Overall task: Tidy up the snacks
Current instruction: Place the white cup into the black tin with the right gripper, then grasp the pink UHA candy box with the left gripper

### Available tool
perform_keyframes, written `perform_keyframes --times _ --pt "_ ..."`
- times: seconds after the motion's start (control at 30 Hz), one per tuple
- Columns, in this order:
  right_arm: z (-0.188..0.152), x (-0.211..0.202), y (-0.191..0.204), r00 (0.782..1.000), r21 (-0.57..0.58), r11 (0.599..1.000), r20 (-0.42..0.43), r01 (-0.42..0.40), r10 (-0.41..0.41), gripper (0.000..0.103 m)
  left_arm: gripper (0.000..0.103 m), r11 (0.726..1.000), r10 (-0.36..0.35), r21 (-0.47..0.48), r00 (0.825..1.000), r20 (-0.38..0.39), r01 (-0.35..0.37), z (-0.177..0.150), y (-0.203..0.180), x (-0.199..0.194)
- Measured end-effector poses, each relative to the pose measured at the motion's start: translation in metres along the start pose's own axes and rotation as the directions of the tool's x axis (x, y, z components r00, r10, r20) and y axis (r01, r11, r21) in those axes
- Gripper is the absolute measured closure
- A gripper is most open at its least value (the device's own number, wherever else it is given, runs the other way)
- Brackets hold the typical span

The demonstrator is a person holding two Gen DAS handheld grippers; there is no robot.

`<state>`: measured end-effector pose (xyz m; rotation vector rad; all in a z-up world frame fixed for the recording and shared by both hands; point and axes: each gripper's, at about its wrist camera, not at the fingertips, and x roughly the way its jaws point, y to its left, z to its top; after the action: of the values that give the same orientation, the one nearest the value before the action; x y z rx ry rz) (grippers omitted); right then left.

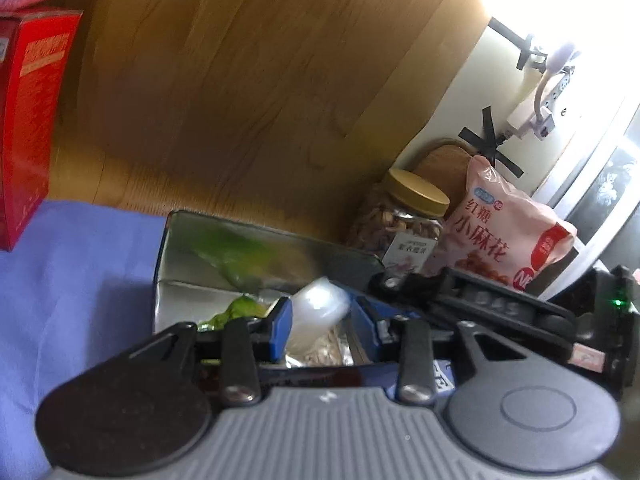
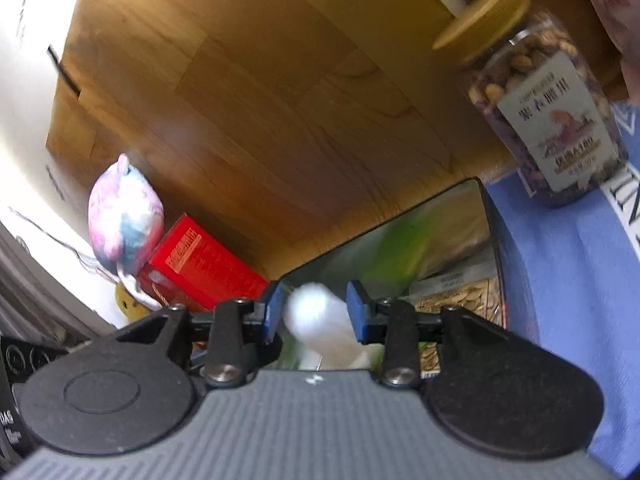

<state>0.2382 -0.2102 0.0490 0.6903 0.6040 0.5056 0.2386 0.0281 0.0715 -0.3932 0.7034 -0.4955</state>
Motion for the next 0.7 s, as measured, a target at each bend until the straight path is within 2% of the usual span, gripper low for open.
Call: perform_keyframes --times 0.17,0.23,0.3,0.4,0.47,0.53,0.63,0.7 --pt "-0.008 -0.063 0.007 0.992 -0.054 0.998 0.119 -0.04 0.046 0.056 0.07 0.999 -0.029 0.039 0.999 0.021 0.028 -0.022 0.004 -0.031" --pt "-0.022 -0.09 0.0 0.99 -0.07 0.997 0.14 -0.011 0.02 0.056 0.068 0.998 -0.023 0.059 1.0 0.001 0.023 -0.032 0.005 -0.037" --pt "-0.039 -0.102 -0.009 0.992 -0.084 0.996 0.123 0.026 -0.016 0.056 0.065 0.997 0.005 0.083 1.0 -0.026 -0.002 -0.041 0.004 -0.035" --pt "-0.06 -0.095 -0.022 0.992 -0.095 0.989 0.061 0.111 -0.106 0.056 0.064 0.989 0.085 0.125 0.994 -0.061 -0.077 -0.049 0.001 -0.021" --pt "-0.066 -0.082 -0.029 0.989 -0.072 0.987 0.026 0.145 -0.143 0.056 0.052 0.987 0.111 0.126 0.99 -0.085 -0.1 -0.051 0.003 -0.009" --pt "-0.068 -0.072 -0.036 0.987 -0.061 0.985 0.006 0.159 -0.159 0.056 0.051 0.982 0.154 0.125 0.983 -0.101 -0.141 -0.053 0.006 0.004" --pt "-0.069 -0.056 -0.042 0.986 -0.052 0.986 -0.038 0.159 -0.161 0.056 0.058 0.991 0.125 0.068 0.975 -0.185 -0.114 -0.057 0.015 0.025" --pt "-0.072 -0.056 -0.045 0.988 -0.037 0.988 -0.046 0.147 -0.148 0.056 0.058 0.991 0.131 0.055 0.976 -0.175 -0.123 -0.059 0.013 0.027"
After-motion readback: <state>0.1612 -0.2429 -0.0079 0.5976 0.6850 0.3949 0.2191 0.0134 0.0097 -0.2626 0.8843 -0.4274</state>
